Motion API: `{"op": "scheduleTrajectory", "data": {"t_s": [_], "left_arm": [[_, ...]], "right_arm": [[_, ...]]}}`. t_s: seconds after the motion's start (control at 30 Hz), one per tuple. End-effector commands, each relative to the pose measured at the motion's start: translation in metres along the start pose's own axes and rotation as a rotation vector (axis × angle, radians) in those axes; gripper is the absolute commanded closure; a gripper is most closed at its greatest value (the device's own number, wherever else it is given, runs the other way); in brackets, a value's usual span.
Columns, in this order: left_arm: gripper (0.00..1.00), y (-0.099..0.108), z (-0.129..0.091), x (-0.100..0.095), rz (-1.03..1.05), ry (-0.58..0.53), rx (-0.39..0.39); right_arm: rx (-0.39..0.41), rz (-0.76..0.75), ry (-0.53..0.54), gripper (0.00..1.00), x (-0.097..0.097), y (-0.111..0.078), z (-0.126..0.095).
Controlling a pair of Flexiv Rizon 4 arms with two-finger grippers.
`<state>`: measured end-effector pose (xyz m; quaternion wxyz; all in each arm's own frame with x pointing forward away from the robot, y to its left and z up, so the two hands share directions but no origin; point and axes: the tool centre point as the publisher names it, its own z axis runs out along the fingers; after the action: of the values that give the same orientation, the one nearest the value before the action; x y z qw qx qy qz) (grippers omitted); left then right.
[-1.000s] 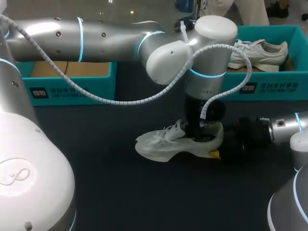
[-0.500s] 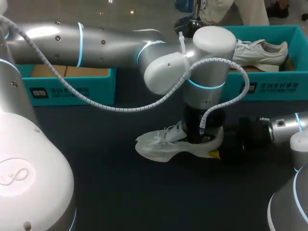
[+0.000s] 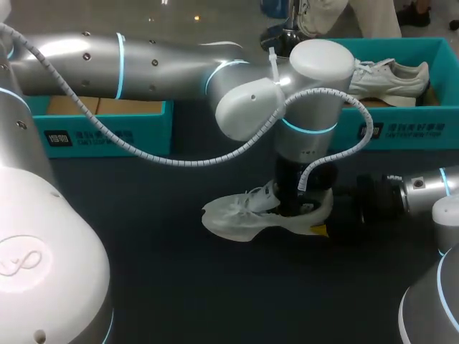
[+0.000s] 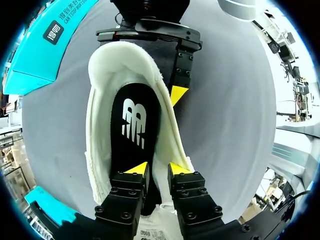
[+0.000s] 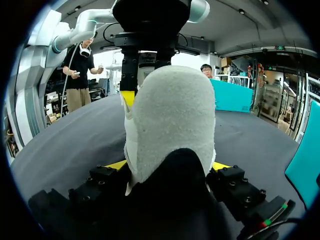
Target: Take the shoe out of the shoebox, open the shoe tongue, remove and reinsert the insole, then place the shoe into the shoebox
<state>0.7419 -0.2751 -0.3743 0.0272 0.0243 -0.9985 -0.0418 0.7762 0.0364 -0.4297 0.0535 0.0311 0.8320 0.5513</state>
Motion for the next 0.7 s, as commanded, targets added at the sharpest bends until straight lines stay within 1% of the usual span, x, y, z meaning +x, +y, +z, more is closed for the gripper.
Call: {"op": "scheduleTrajectory", "data": {"t_s": [0.03, 0.1, 0.2, 0.33, 0.4, 0.47, 0.57, 0.63, 0.67, 0.7], "left_arm": [[0.73, -0.003, 0.001, -0.002, 0.005, -0.014, 0.003], [0.75, -0.005, 0.004, -0.005, 0.010, -0.027, 0.005], [0.72, -0.008, 0.010, -0.009, 0.020, -0.045, 0.005], [0.69, -0.009, 0.028, -0.010, 0.042, -0.079, 0.006], [0.69, -0.009, 0.038, -0.010, 0.059, -0.088, 0.003], [0.70, -0.009, 0.044, -0.010, 0.070, -0.110, 0.003], [0.68, -0.007, 0.049, -0.010, 0.068, -0.137, 0.003], [0.70, -0.006, 0.050, -0.012, 0.070, -0.159, -0.001], [0.74, -0.005, 0.050, -0.012, 0.069, -0.171, -0.002], [0.80, -0.004, 0.049, -0.012, 0.064, -0.177, 0.000]], "right_arm": [[0.003, 0.001, -0.001, 1.00, 0.001, -0.001, 0.001], [0.003, 0.001, -0.001, 1.00, 0.001, -0.001, 0.001], [0.003, 0.001, -0.001, 1.00, 0.001, -0.001, 0.001], [0.003, 0.001, -0.001, 1.00, 0.001, -0.001, 0.001], [0.003, 0.001, -0.001, 1.00, 0.001, -0.001, 0.001], [0.003, 0.001, -0.001, 1.00, 0.001, -0.001, 0.001], [0.003, 0.001, -0.001, 1.00, 0.001, -0.001, 0.001], [0.003, 0.001, -0.001, 1.00, 0.001, -0.001, 0.001], [0.003, 0.001, -0.001, 1.00, 0.001, -0.001, 0.001], [0.003, 0.001, -0.001, 1.00, 0.001, -0.001, 0.001]]}}
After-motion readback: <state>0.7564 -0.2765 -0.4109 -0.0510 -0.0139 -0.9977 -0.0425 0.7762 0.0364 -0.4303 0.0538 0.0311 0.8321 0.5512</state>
